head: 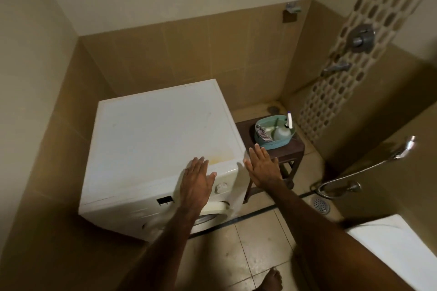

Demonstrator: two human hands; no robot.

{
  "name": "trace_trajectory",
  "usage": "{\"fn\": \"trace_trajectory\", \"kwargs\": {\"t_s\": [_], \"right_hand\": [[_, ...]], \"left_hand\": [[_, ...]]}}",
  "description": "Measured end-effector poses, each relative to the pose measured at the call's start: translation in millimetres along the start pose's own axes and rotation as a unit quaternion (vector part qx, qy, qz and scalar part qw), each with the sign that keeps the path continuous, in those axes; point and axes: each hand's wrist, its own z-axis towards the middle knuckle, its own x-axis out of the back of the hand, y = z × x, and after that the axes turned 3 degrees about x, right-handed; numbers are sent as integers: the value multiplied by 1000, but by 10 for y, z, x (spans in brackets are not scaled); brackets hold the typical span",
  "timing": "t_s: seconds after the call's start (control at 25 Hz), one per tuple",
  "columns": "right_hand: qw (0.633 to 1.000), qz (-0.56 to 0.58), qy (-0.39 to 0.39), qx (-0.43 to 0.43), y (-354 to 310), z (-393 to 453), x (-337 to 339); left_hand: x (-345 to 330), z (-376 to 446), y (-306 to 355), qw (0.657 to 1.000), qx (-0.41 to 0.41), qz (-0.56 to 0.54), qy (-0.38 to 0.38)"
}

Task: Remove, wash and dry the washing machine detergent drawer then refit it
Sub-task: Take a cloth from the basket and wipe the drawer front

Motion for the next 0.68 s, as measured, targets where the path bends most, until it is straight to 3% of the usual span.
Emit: {"fn": "trace_trajectory", "kwargs": {"t_s": [0.32,0.52,0.68], "right_hand": [[998,47,16,-26,1206,344,212],[998,50,-2,-42,1681,591,194],[996,70,-35,-48,1998,920,160]], "left_hand": [[-543,645,1332,997,-75,31,13],[-796,1022,1815,994,-94,37,-27],[-1058,1527,2056,985,-111,69,-113]]}}
